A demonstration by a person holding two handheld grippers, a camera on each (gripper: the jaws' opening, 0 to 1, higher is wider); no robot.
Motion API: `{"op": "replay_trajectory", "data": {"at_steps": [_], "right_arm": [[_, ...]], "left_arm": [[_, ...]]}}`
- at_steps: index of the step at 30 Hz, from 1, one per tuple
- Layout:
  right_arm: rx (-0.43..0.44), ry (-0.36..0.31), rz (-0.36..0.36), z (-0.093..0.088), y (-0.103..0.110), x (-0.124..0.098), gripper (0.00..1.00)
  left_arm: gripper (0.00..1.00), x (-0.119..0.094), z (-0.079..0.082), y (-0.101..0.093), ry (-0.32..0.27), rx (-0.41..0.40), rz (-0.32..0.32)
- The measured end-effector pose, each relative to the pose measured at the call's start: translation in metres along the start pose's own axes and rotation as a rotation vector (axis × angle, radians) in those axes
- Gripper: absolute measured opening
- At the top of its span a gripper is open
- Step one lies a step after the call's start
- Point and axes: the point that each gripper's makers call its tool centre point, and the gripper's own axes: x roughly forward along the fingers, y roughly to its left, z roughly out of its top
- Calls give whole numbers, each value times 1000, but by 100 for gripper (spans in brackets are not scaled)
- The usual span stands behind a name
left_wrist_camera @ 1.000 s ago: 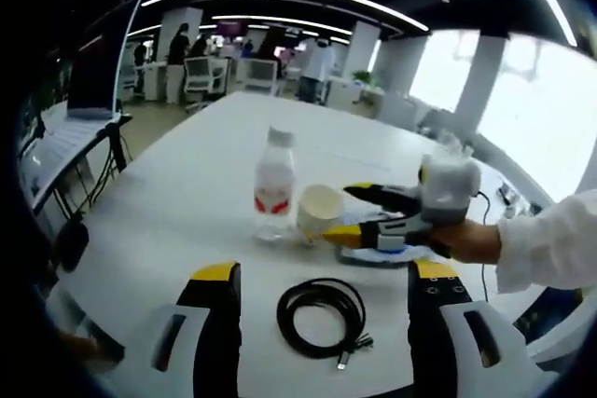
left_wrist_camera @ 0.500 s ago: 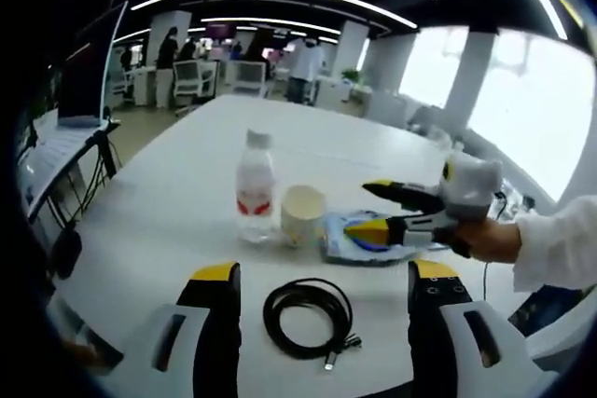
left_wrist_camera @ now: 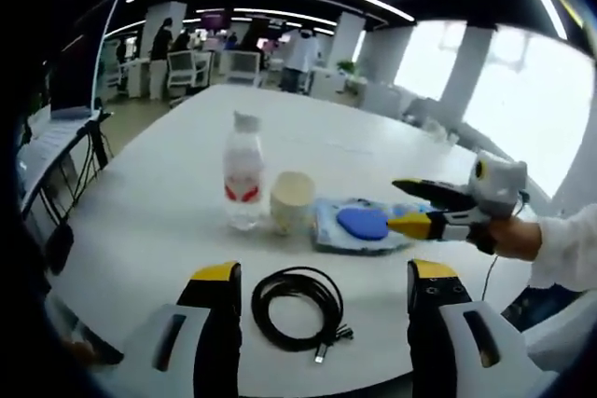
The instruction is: Arrange the tabletop items into an orderly group along one side of the table until the central work area is clear of visible clutter.
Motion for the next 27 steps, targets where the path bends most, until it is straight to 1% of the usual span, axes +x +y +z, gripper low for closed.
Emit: {"op": "replay_trajectory", "data": {"at_steps": [2, 6, 8, 11, 16, 20, 23, 27], "right_arm": [[-2, 3, -11, 1, -5, -5, 70], [0, 11, -32, -2, -17, -14, 70], [4, 15, -41, -2, -17, -21, 70], [8, 27, -53, -2, -18, -21, 68], [16, 15, -50, 5, -13, -22, 68], [23, 13, -53, 6, -12, -21, 67], [25, 11, -53, 9, -5, -21, 67], [28, 14, -48, 11, 0, -19, 66]], "left_arm": [[68, 2, 1, -2, 11, 26, -11], [69, 3, 16, -1, -11, 27, -11], [69, 3, 20, -5, -19, 26, -16], [69, 5, 23, -7, -16, 41, -25], [69, 5, 23, -3, -9, 52, -26], [69, 5, 24, -3, -3, 67, -29], [69, 4, 29, 1, -9, 69, -23], [69, 3, 29, 3, -13, 70, -17]]}}
